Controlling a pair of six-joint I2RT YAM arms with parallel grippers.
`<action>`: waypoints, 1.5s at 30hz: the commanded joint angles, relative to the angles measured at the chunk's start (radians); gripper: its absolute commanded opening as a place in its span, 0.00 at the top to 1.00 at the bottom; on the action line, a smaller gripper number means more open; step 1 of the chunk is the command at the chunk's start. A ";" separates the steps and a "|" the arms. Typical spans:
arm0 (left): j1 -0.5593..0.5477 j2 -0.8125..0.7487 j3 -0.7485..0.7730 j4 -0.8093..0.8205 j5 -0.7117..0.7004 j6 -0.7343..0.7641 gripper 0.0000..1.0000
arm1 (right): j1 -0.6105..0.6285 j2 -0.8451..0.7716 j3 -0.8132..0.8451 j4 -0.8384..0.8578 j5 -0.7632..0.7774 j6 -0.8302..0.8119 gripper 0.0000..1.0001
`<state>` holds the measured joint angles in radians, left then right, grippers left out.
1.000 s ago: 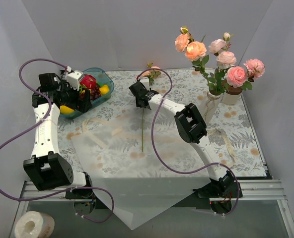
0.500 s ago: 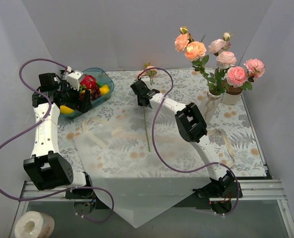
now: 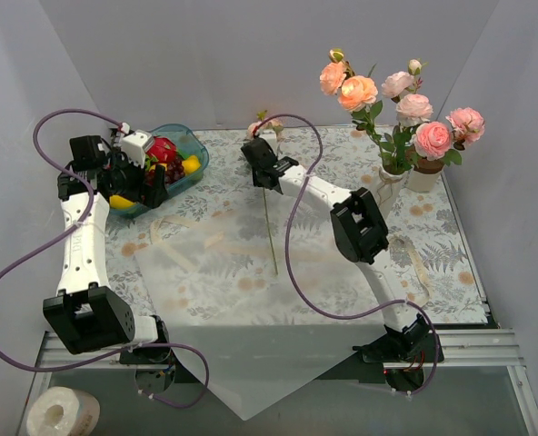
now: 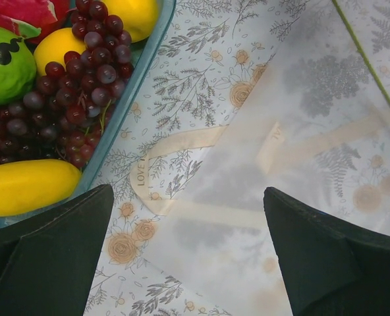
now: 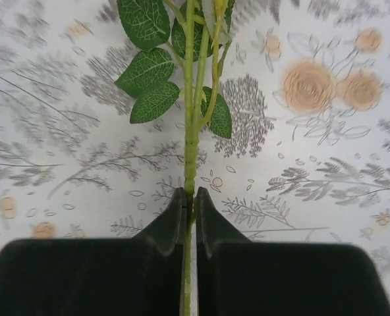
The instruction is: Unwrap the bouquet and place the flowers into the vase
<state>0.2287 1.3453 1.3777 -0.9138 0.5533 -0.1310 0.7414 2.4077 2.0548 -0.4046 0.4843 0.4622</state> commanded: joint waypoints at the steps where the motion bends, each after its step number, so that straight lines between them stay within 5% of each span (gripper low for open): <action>1: -0.002 -0.051 -0.011 -0.003 0.013 -0.012 0.02 | 0.013 -0.214 -0.043 0.159 -0.001 -0.071 0.99; 7: -0.002 -0.078 -0.019 -0.008 0.028 -0.024 0.02 | 0.044 -0.390 -0.154 0.274 -0.013 -0.173 0.99; 15: -0.002 -0.115 -0.028 -0.020 0.037 -0.032 0.02 | 0.151 -0.699 -0.413 0.672 -0.121 -0.505 0.99; 23: -0.002 -0.126 -0.017 -0.022 0.042 -0.044 0.02 | 0.202 -0.906 -0.285 0.745 -0.225 -0.712 0.99; 28: -0.002 -0.124 -0.003 -0.022 0.045 -0.050 0.02 | 0.202 -1.045 -0.311 0.842 -0.193 -0.853 0.99; 33: -0.002 -0.123 -0.008 -0.013 0.042 -0.045 0.02 | 0.200 -1.232 -0.557 1.152 -0.096 -1.083 0.99; 38: -0.002 -0.094 0.004 -0.005 0.045 -0.044 0.02 | 0.187 -1.309 -0.622 1.237 -0.006 -1.241 0.99; 45: -0.002 -0.061 0.037 0.001 0.063 -0.051 0.02 | 0.044 -1.314 -0.639 1.227 0.014 -1.217 0.99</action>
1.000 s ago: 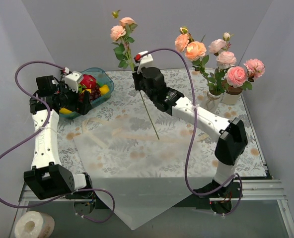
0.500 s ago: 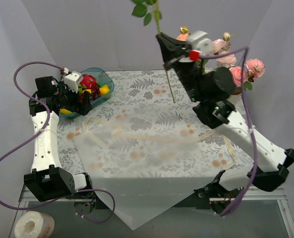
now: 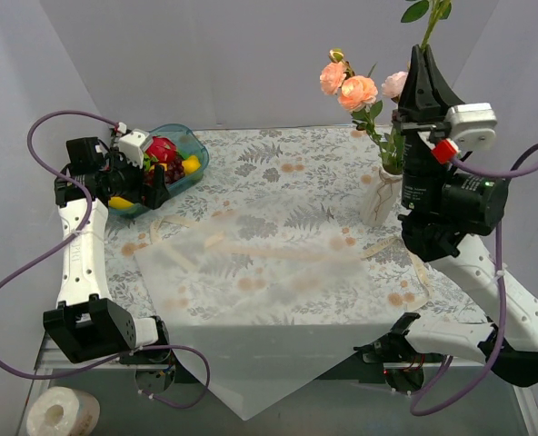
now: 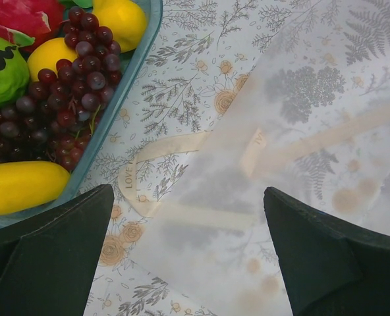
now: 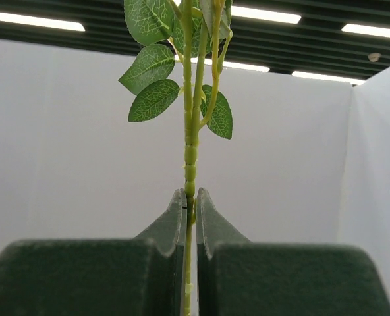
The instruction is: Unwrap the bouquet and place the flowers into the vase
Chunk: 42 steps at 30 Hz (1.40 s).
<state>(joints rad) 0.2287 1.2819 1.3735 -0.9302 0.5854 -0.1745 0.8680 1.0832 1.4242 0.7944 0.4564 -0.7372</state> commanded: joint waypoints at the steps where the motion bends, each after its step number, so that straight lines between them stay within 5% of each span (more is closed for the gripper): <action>1: -0.003 0.004 0.044 0.018 0.036 -0.008 0.02 | -0.102 0.012 -0.017 0.023 0.038 -0.007 0.99; 15: -0.002 0.031 0.038 0.022 0.021 0.013 0.02 | -0.372 0.024 -0.180 0.111 -0.031 0.222 0.99; 42: -0.002 0.135 0.101 -0.009 -0.002 0.036 0.02 | -0.452 0.103 -0.334 0.365 -0.105 0.266 0.99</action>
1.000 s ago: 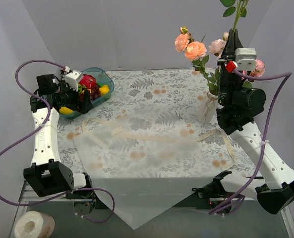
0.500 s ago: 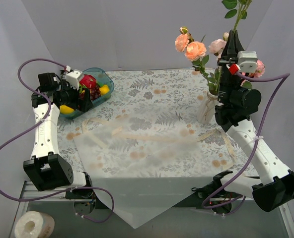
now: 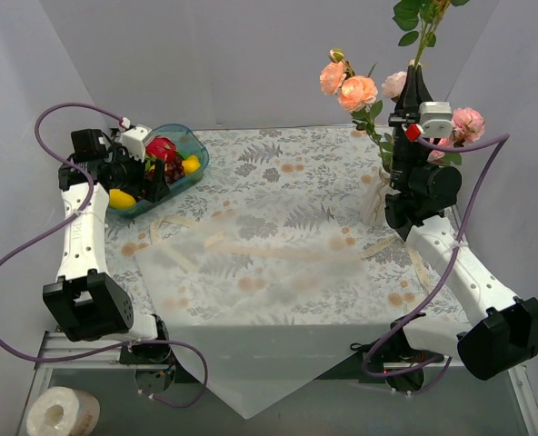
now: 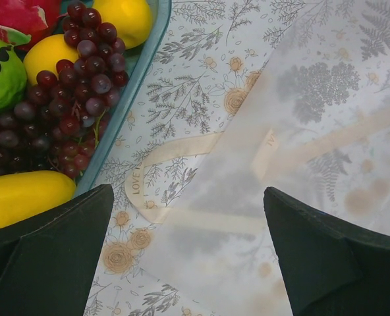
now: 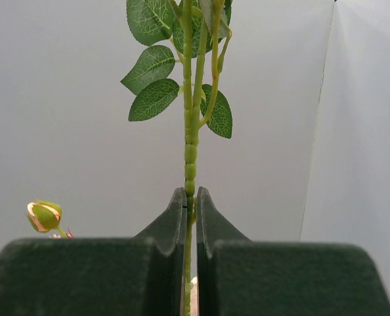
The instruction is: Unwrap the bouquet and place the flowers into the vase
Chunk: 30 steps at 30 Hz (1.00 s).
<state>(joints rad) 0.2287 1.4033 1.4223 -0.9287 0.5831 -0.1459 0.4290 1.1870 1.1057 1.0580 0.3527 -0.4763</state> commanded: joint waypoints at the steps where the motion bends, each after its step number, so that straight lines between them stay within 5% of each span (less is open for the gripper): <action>1: -0.002 0.017 0.059 -0.010 0.003 0.003 0.02 | -0.013 -0.003 -0.020 0.105 -0.003 0.004 0.99; 30: -0.008 -0.043 -0.014 0.099 0.014 -0.158 0.02 | -0.036 -0.110 -0.307 0.031 0.057 0.094 0.99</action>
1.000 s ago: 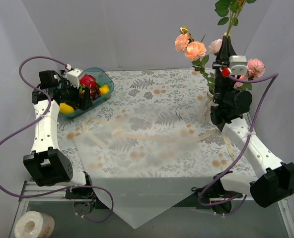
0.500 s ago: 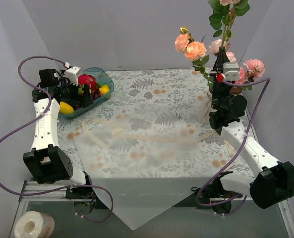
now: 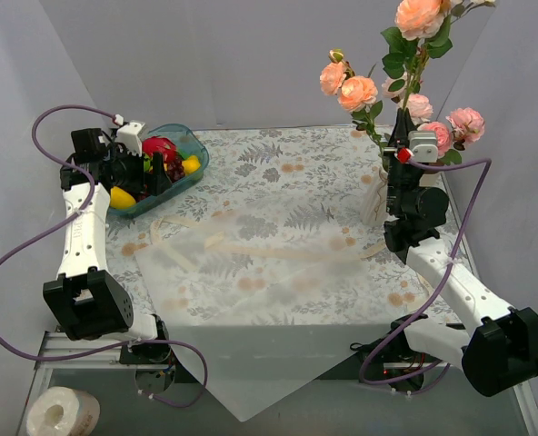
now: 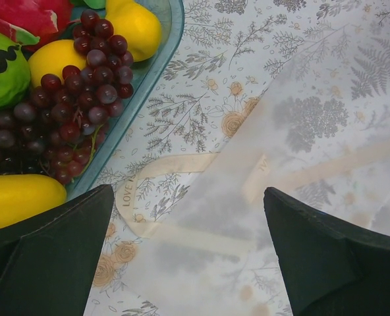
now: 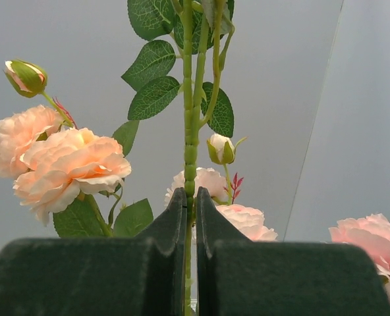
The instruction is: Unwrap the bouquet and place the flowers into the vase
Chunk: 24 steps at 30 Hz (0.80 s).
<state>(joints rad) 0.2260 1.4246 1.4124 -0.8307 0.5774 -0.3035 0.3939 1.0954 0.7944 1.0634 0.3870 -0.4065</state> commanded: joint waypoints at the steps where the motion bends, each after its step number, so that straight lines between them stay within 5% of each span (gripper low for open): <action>1: -0.004 -0.065 -0.003 -0.004 0.019 0.003 0.02 | -0.001 -0.014 0.005 0.027 0.026 0.025 0.99; 3: -0.005 -0.070 0.002 -0.016 0.025 0.012 0.02 | -0.001 0.003 0.008 0.024 0.036 0.025 0.99; 7: -0.005 -0.073 0.019 -0.030 0.019 0.021 0.02 | -0.003 0.021 0.109 -0.158 0.023 0.073 0.60; 10: -0.005 -0.070 0.052 -0.050 0.012 0.033 0.02 | -0.003 -0.014 0.089 -0.206 0.001 0.101 0.49; 24: -0.005 -0.076 0.088 -0.071 0.042 0.038 0.02 | -0.001 -0.342 -0.014 -0.535 0.000 0.175 0.23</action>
<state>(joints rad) 0.2253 1.3911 1.4658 -0.8879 0.5884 -0.2729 0.3935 0.8181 0.8070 0.6491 0.3752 -0.2749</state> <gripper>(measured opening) 0.982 0.758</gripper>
